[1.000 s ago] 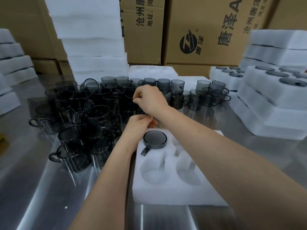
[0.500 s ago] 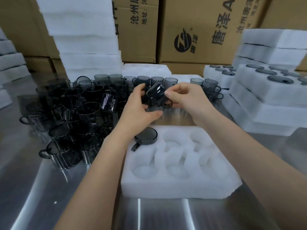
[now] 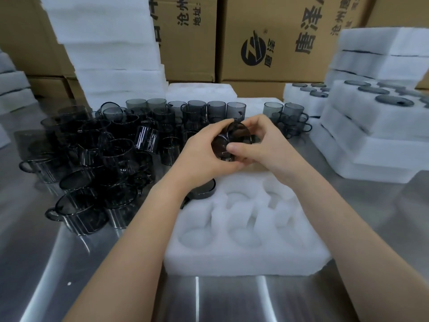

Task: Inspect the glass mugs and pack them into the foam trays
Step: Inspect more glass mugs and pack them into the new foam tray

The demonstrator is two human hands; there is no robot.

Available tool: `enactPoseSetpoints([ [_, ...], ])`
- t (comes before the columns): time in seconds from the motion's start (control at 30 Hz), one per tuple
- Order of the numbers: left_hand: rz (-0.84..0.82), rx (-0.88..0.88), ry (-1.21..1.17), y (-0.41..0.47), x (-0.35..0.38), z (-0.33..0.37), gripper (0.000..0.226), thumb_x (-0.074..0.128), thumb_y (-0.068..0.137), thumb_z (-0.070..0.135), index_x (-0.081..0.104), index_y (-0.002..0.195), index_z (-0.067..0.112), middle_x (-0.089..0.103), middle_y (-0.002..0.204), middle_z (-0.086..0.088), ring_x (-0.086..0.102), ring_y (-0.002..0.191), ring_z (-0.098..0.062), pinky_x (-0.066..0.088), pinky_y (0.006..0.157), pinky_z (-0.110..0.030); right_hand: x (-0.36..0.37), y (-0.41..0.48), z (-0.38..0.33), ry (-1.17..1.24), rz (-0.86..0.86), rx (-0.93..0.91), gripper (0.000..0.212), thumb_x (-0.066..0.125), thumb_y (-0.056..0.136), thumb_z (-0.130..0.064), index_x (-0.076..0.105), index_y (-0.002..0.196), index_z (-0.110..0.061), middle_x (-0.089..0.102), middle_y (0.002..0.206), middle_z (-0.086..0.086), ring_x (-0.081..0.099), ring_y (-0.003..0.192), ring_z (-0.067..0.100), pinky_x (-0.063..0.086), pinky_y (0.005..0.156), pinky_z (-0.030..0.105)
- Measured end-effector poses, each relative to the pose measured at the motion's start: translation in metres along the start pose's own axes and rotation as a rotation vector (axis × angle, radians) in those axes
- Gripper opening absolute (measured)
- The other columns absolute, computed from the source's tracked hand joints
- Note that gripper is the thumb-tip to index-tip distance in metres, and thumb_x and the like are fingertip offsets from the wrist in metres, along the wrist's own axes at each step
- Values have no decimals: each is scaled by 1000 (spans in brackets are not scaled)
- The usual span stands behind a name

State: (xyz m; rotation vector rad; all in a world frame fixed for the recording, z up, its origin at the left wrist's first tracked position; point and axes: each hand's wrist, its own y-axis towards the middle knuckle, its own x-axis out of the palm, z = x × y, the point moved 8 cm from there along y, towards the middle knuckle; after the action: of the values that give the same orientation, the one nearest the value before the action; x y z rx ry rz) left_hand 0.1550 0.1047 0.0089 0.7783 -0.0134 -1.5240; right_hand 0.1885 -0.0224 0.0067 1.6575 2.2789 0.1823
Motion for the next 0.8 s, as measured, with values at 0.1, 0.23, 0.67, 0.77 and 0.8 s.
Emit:
enactPoseSetpoints([
  [0.1, -6, 17, 3, -1, 0, -1, 84, 88, 64, 11, 52, 140, 22, 60, 132, 8, 56, 120, -2, 45, 105, -28, 1, 1, 0, -46, 25, -15, 48, 87, 68, -24, 45, 92, -18, 61, 95, 7, 66, 71, 18, 57, 56, 34],
  [0.23, 2, 45, -21, -1, -1, 0, 81, 86, 66, 5, 53, 139, 21, 57, 138, 9, 51, 126, 3, 40, 107, -20, -1, 2, 0, -110, 131, -38, 41, 81, 76, -35, 43, 83, -21, 55, 82, 2, 57, 72, 10, 50, 55, 30],
  [0.67, 57, -59, -323, 0, -11, -16, 77, 81, 71, -6, 54, 138, 18, 68, 122, 2, 65, 112, -14, 52, 94, -26, 8, -2, 7, 382, -224, 68, 39, 59, 86, -22, 63, 124, -19, 70, 109, 7, 67, 83, 25, 57, 83, 41],
  [0.77, 72, -76, -342, 0, -12, -19, 76, 81, 71, -7, 53, 139, 14, 68, 122, -2, 64, 112, -13, 52, 92, -26, 11, -3, 5, 345, -258, 7, 45, 67, 83, -8, 61, 127, -16, 69, 113, 7, 68, 90, 25, 59, 81, 37],
  [0.8, 68, -81, -337, 0, -11, -20, 76, 81, 71, -7, 53, 139, 13, 68, 121, -2, 64, 110, -10, 52, 89, -24, 10, -3, 5, 308, -230, -12, 44, 72, 80, -4, 63, 122, -15, 69, 113, 7, 69, 92, 26, 59, 82, 41],
])
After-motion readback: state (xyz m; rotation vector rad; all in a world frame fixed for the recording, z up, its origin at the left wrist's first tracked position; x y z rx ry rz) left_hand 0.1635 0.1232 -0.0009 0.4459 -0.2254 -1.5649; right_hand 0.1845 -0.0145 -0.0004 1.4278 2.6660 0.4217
